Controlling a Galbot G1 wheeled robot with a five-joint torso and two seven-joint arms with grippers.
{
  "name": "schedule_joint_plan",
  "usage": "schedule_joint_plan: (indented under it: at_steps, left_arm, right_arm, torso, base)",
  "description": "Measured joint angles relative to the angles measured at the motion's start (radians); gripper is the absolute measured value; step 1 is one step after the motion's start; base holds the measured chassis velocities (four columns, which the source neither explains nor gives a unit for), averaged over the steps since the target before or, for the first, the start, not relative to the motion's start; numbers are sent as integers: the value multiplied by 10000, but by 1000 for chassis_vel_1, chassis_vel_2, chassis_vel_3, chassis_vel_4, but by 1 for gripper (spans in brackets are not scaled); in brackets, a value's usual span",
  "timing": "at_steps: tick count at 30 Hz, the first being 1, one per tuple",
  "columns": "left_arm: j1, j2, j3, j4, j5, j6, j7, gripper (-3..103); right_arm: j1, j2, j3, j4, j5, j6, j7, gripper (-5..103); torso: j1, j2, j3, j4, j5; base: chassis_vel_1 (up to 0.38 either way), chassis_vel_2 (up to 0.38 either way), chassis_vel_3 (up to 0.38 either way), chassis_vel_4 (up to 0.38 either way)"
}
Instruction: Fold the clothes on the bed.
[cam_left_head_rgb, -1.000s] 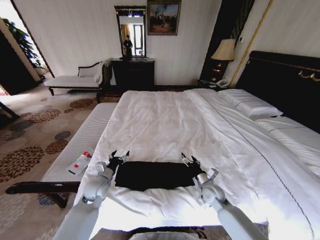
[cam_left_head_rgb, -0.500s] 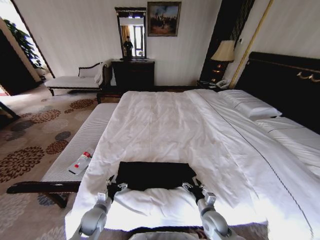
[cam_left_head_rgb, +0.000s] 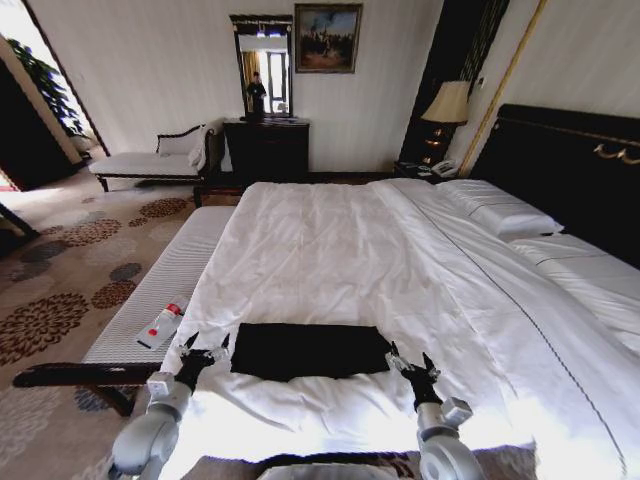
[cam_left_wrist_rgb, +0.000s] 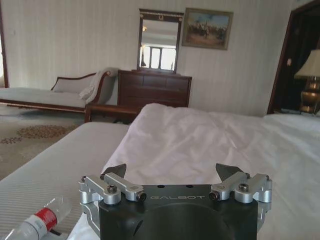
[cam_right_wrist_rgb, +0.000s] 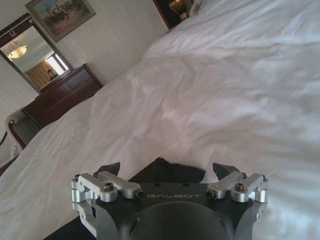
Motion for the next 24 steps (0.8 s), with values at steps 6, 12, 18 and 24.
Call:
schedule_joint_plan:
  at_steps: [6,12,18,24]
  left_arm:
    - [-270,-558,-1006,-1097,-1681,579,-17,100]
    - [-296,-1123,-1204,-1535,-2255,794,-90,100]
    - [-475,-1395,-1066,-1892,-2460,1006,-180,100]
    - [-488,-1418,-929,-1865,-2381,1011,-183,100]
  right_arm:
    - [495,1018,-313,-382,1707,-587,-286,100]
    - [730,1601,-216,-762,2256,-732,-380,100]
    - [222,1738,20,-388,1349,-216,-386,100]
    - [-163,1766,-55,-531,377,97,-245,100]
  torso:
    - [-1,0,0,2,-2]
    - [0,-1,1,3,-4]
    - [0,0,1,-2,-2]
    - [-1,0,0,1,-4]
  base:
    - [0,0,0,0]
    - [0,0,0,0]
    - [0,0,0,0]
    - [0,0,0,0]
